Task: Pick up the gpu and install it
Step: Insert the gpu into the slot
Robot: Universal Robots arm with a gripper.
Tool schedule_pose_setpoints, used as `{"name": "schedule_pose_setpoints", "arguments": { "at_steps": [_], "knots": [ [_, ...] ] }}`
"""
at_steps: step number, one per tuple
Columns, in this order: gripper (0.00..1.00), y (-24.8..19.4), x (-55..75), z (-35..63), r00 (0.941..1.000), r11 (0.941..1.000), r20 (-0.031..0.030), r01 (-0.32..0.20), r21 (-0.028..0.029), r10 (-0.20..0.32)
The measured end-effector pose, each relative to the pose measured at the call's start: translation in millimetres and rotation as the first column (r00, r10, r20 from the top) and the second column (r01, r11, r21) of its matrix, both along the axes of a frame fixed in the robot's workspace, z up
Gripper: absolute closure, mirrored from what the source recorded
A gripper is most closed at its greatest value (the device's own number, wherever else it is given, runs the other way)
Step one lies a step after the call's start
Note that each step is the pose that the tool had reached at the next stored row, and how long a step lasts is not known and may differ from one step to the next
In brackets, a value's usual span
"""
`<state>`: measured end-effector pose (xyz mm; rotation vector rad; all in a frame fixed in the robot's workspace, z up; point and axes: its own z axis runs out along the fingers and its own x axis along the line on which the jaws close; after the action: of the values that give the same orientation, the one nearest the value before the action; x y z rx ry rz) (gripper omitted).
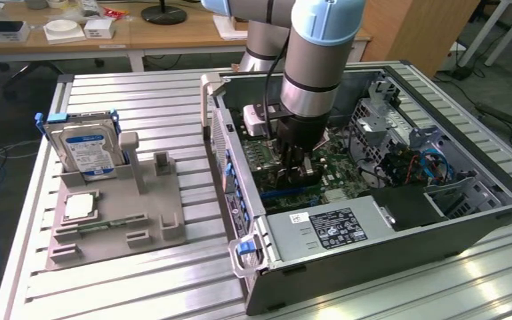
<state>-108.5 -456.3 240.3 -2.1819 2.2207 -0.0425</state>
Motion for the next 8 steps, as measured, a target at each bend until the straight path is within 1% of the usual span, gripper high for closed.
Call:
{"name": "schedule_pose_setpoints", "arguments": {
  "at_steps": [8],
  "knots": [
    [0.73,0.2,0.6,0.1,1.0000,1.0000,0.0002,0.000,-0.0002,0.000]
  ]
}}
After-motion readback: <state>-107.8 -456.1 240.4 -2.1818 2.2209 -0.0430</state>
